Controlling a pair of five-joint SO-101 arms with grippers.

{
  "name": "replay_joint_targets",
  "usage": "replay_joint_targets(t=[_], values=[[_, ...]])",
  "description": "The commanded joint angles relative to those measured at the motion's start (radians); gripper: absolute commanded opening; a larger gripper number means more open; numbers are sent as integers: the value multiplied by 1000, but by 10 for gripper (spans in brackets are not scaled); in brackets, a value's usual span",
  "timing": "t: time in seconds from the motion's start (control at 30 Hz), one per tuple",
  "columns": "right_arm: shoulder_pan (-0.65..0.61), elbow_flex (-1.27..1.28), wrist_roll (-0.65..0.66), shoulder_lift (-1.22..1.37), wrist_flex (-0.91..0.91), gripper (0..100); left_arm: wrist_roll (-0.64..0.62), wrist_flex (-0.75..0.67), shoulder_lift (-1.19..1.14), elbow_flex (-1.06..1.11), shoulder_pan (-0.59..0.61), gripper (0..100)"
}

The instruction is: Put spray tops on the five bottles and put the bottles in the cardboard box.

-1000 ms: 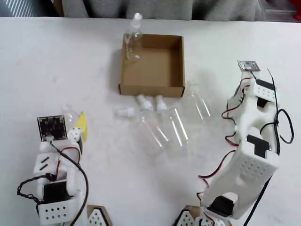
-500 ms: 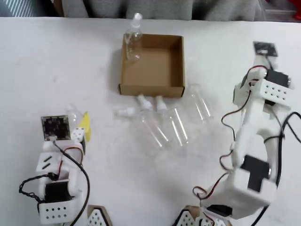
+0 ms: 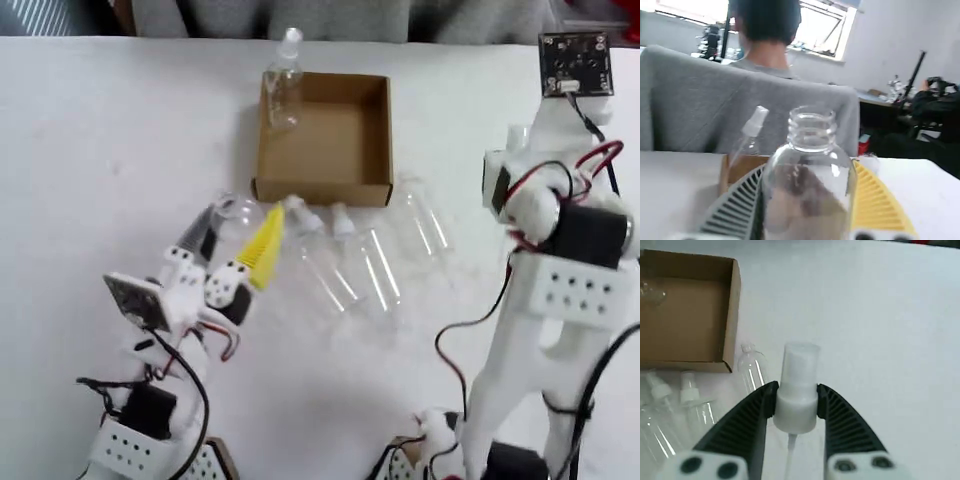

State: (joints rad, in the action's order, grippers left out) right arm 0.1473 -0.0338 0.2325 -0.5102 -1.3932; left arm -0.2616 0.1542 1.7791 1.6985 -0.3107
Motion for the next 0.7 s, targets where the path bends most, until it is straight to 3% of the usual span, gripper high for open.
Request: replay_joint_targets(t=[0.0, 0.13, 0.2, 0.53, 0.67], values=[[-56, -41, -48, -117, 10, 17, -12, -52, 25, -3, -111, 106], [-127, -41, -278, -220, 107, 16, -12, 37, 25, -3, -170, 106], [-180, -41, -325, -266, 165, 16, -12, 78, 25, -3, -180, 106], [-521, -41, -370, -364, 337, 16, -5, 256, 25, -3, -171, 106], [-608, -38, -370, -361, 395, 16, 127, 311, 25, -3, -171, 106]])
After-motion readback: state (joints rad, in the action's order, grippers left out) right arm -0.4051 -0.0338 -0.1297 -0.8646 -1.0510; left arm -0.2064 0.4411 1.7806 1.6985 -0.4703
